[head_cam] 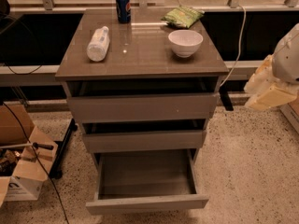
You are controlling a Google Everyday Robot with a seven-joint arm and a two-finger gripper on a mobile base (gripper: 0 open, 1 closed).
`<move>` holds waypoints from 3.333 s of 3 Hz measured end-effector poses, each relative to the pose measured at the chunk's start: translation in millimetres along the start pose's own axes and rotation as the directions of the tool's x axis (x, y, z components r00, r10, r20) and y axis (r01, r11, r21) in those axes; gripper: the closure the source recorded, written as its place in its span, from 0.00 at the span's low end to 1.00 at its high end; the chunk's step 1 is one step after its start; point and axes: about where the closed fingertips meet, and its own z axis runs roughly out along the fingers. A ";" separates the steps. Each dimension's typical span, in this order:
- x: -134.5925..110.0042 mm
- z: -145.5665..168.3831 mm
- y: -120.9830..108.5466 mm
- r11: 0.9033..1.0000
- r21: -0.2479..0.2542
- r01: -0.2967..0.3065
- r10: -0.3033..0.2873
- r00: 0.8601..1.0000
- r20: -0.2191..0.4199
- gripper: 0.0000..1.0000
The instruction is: Close bottom drawer
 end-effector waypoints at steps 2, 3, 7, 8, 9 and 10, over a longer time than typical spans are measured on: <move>3.5 28.7 9.8 1.000 -0.021 -0.013 0.014 1.000 0.021 1.00; 3.8 74.5 22.4 0.995 -0.097 -0.020 0.028 0.996 0.084 1.00; 11.2 189.2 37.1 0.973 -0.221 -0.063 0.129 0.946 0.298 1.00; 8.5 254.4 35.3 0.951 -0.303 -0.062 0.192 0.887 0.420 1.00; 12.0 312.2 39.8 0.918 -0.390 -0.065 0.263 0.837 0.479 1.00; 12.0 312.2 39.8 0.918 -0.390 -0.065 0.263 0.837 0.479 1.00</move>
Offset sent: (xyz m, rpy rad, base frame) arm -0.0028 0.0055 -0.0426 0.0229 0.0291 -0.0224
